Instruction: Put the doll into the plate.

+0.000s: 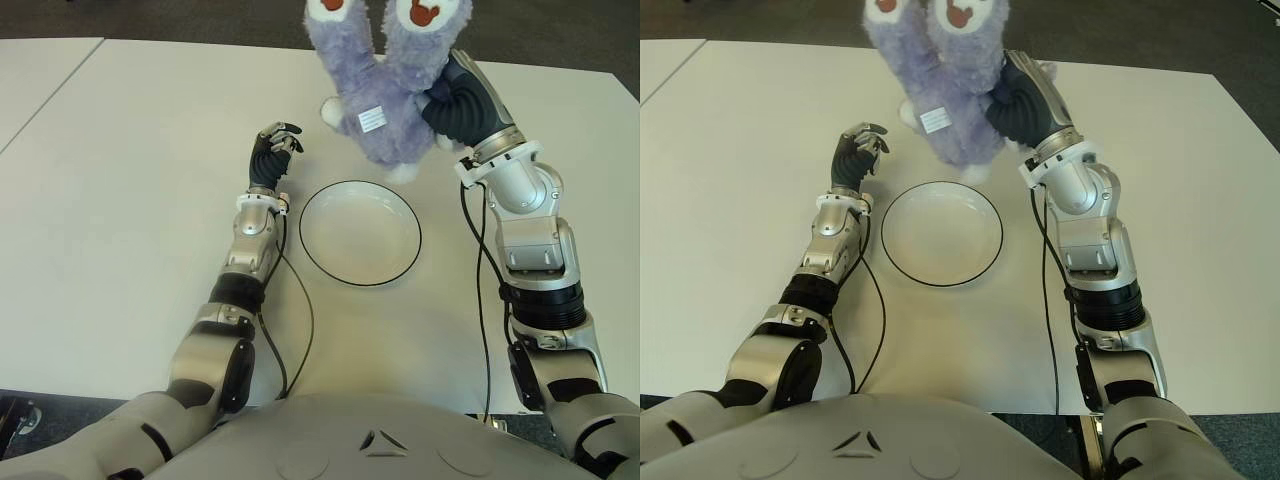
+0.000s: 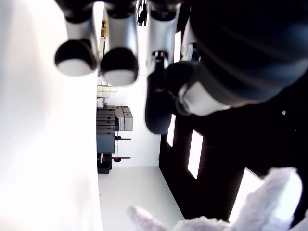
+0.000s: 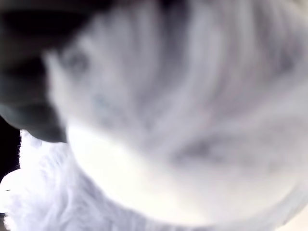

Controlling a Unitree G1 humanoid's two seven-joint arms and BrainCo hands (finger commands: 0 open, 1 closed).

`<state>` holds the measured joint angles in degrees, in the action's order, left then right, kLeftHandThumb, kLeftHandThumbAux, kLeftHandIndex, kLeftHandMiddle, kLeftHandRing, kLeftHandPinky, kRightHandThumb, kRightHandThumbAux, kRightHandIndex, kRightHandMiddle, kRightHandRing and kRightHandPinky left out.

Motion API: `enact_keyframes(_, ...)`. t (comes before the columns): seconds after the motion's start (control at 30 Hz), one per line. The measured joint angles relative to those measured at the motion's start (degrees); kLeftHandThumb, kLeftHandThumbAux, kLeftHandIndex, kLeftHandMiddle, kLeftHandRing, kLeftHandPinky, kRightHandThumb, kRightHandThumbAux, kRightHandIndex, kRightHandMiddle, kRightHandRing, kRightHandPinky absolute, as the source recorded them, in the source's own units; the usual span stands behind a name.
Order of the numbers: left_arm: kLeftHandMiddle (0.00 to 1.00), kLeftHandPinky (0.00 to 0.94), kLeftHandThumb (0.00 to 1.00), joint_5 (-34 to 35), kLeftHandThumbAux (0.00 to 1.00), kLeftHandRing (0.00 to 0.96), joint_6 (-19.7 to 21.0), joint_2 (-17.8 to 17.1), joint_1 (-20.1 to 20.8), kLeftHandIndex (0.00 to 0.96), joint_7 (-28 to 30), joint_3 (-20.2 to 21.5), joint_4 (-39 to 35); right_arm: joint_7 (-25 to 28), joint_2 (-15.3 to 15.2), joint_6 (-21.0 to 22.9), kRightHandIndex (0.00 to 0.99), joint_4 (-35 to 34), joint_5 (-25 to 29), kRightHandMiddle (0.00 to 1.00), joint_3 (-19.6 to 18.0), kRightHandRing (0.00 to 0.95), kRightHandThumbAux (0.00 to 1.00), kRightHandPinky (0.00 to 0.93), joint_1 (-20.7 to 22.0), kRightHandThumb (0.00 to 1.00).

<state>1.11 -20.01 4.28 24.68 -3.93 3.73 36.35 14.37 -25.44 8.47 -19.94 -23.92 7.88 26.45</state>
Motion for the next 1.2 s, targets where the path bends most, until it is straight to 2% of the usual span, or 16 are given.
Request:
enact_keyframes(0.23,0.877,0.873,0.714,0.0,0.703,0.881,-0.9,0.1,0.6,0.442,0.0,0.2,1.0,2.5,1.1,0.8,0.402,-3.2,-0.5,0.538,2.1,0.871,0.676,0.842,-0.1,0.857)
enact_keyframes(0.57,0.878,0.87,0.713,0.0,0.703,0.882,-1.4,0.1,1.2,0.442,-0.1,0.4,1.8,7.5,0.7,1.1,0.401,-3.5,-0.2,0.528,3.3,0.86,0.676,0.783,-0.4,0.857)
enact_keyframes(0.63,0.878,0.868,0.712,0.0,0.704,0.883,-1.4,0.1,1.2,0.442,-0.3,0.5,1.9,9.2,0.3,1.1,0.4,-3.6,0.1,0.525,3.9,0.853,0.677,0.727,-0.5,0.857)
enact_keyframes(0.67,0.878,0.869,0.712,0.0,0.704,0.882,-1.4,0.1,1.2,0.442,-0.4,0.5,1.9,10.2,0.1,1.1,0.401,-3.7,0.3,0.524,4.3,0.847,0.676,0.644,-0.7,0.857)
enact_keyframes(0.73,0.878,0.869,0.712,0.0,0.704,0.881,-1.4,0.1,1.3,0.442,-0.5,0.5,1.9,12.1,-0.5,1.1,0.401,-4.1,0.8,0.524,4.8,0.841,0.676,0.571,-1.2,0.858)
enact_keyframes(0.8,0.878,0.871,0.712,0.0,0.704,0.881,-1.4,0.1,1.2,0.442,-0.5,0.6,1.9,13.6,-1.0,1.1,0.402,-4.4,0.9,0.524,5.2,0.84,0.676,0.641,-1.6,0.858)
enact_keyframes(0.87,0.879,0.871,0.712,0.0,0.704,0.881,-1.4,0.1,1.3,0.442,-0.5,0.7,1.9,14.9,-1.7,1.0,0.402,-4.6,0.9,0.524,5.7,0.838,0.676,0.635,-1.9,0.858)
enact_keyframes(0.93,0.878,0.868,0.712,0.0,0.704,0.882,-1.4,0.1,1.3,0.442,-0.5,0.7,1.9,16.0,-2.3,0.9,0.401,-4.8,0.9,0.523,5.9,0.826,0.676,0.499,-2.2,0.858)
enact_keyframes(1.03,0.878,0.871,0.712,0.0,0.704,0.881,-1.4,0.1,1.3,0.442,-0.5,0.8,1.9,16.8,-2.9,0.5,0.4,-5.4,0.9,0.523,6.0,0.813,0.676,0.401,-2.8,0.857)
enact_keyframes(1.2,0.878,0.874,0.712,0.0,0.704,0.882,-1.4,0.1,1.3,0.442,-0.6,1.0,1.9,17.5,-3.5,-1.3,0.398,-5.5,1.1,0.522,6.1,0.804,0.677,0.387,-3.7,0.857)
